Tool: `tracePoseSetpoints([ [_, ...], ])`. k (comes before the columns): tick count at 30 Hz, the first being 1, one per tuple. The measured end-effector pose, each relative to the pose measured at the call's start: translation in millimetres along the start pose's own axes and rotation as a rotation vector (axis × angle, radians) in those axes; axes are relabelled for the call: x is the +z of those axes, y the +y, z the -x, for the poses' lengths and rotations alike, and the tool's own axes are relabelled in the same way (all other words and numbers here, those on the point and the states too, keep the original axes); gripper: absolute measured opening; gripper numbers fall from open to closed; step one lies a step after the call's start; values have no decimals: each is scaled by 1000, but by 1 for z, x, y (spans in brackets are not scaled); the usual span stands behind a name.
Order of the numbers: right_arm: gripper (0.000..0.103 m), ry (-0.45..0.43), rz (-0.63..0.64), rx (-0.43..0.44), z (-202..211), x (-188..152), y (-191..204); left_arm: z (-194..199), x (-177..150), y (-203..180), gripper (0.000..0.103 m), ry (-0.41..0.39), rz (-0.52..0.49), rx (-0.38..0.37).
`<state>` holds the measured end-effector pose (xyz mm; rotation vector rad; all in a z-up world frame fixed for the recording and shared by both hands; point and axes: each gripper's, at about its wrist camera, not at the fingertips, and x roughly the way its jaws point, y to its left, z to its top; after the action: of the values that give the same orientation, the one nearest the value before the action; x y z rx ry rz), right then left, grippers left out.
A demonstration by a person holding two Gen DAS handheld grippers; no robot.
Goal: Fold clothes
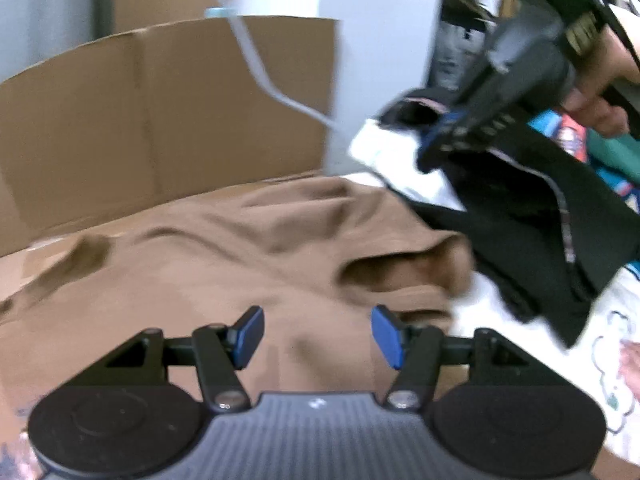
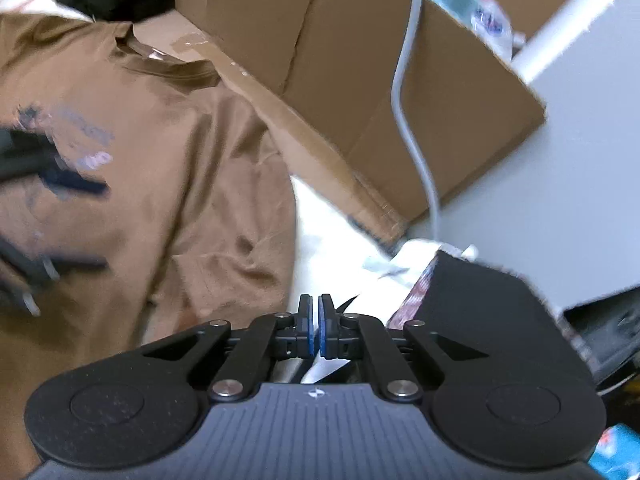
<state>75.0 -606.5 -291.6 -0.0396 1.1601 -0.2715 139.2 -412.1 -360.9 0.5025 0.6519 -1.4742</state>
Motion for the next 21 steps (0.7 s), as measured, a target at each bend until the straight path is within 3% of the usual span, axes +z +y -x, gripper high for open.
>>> tracePoseSetpoints([
  [1,12,-3,8,6,0,-2,3,-3,1,-8,63,0,-10,-21],
  [2,29,-3,32,4,-1,-5,10,-5,2,-14,63,0,-16,-36],
  [3,53,-3,52,2,-3,-7,15,-6,2,-18,63,0,-19,-46],
  [4,61,-6,65,8,-5,-9,20,-8,2,-21,63,-1,-23,-54],
  [11,63,9,183,-29,-22,-26,48,-11,-3,-25,63,3,-2,-83],
  [15,57,28,187,-73,-32,-27,47,-12,-8,-25,63,-6,29,-102],
  [16,50,28,188,-80,-33,-27,47,-13,-9,-27,63,-4,34,-103],
  [18,13,38,198,-82,-36,-27,47,-13,-9,-30,63,-3,46,-110],
  [19,6,37,203,-85,-36,-27,47,-13,-8,-32,63,-4,55,-118],
  [21,3,16,211,-102,-30,-23,42,-12,-7,-36,63,-4,48,-121],
])
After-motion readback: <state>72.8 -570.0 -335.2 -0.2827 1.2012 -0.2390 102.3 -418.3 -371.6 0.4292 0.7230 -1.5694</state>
